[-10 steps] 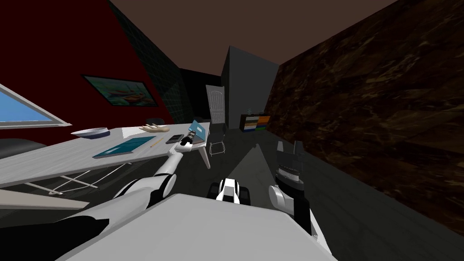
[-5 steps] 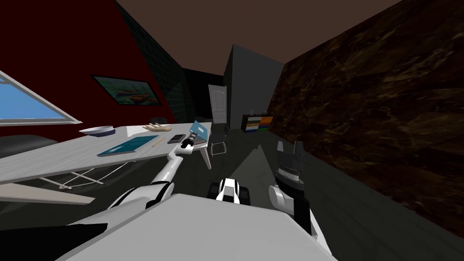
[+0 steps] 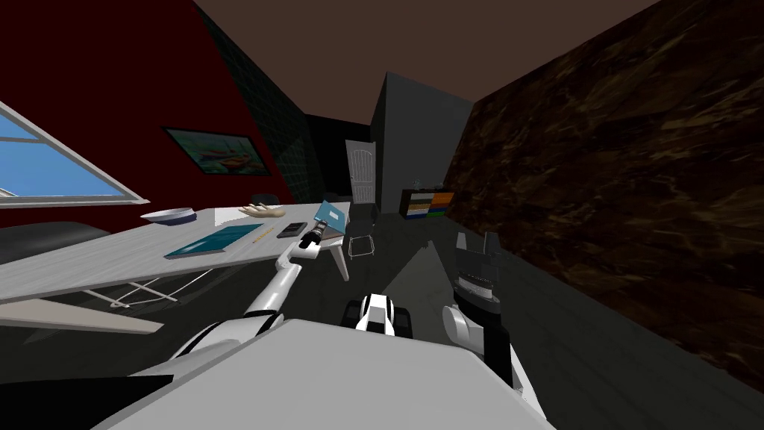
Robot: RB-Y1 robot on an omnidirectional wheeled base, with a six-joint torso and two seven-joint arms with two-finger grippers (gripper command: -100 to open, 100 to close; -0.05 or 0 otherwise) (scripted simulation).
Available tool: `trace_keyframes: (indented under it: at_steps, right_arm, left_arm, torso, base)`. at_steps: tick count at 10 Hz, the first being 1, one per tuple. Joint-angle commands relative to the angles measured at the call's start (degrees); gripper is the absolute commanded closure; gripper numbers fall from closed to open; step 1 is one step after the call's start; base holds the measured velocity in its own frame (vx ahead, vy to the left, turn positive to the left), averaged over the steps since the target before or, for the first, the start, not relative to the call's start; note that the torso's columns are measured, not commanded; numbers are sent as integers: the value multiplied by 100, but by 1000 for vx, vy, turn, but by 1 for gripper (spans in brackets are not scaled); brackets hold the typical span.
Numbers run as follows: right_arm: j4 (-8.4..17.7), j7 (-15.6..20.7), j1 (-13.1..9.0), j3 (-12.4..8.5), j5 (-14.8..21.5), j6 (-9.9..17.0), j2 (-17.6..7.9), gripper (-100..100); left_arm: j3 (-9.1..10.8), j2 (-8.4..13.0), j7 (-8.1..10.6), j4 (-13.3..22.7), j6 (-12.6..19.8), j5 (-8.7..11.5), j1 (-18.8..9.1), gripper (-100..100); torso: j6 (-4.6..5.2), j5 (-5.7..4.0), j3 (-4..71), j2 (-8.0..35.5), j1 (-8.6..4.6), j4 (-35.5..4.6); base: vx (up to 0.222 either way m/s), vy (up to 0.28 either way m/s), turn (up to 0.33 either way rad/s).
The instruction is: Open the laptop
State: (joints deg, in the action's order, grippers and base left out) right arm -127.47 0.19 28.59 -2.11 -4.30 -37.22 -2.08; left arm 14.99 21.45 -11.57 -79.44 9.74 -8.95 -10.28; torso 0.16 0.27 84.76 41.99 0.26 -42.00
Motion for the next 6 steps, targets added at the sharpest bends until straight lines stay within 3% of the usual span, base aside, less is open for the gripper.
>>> trace_keyframes:
  at_steps: [1,2,3,4,6]
  right_arm:
    - [0,0,0,0,0,0,0,0]
    - [0,0,0,0,0,0,0,0]
    - [0,0,-1,0,0,0,0,0]
    - [0,0,1,-1,0,0,0,0]
    - [0,0,0,0,0,0,0,0]
  left_arm:
    - [-24,-59,-6,-456,76,-12,134,100]
    - [-24,-59,-6,-624,76,-12,134,100]
    - [-225,-312,16,-909,391,-15,501,100]
    - [-225,-312,16,-1174,391,-15,697,100]
    - [-225,-312,16,-1589,391,-15,697,100]
  torso:
    - [7,-11,-8,13,-18,-12]
    - [0,-33,-20,33,-41,-34]
    - [-9,-42,-30,47,-50,-45]
    - [-26,-32,-23,32,-27,-35]
    - [-10,-36,-20,34,-33,-41]
  base:
    - [-13,0,-16]
    - [-8,1,-14]
    - [79,48,171]
    - [109,37,123]
    - [49,3,6]
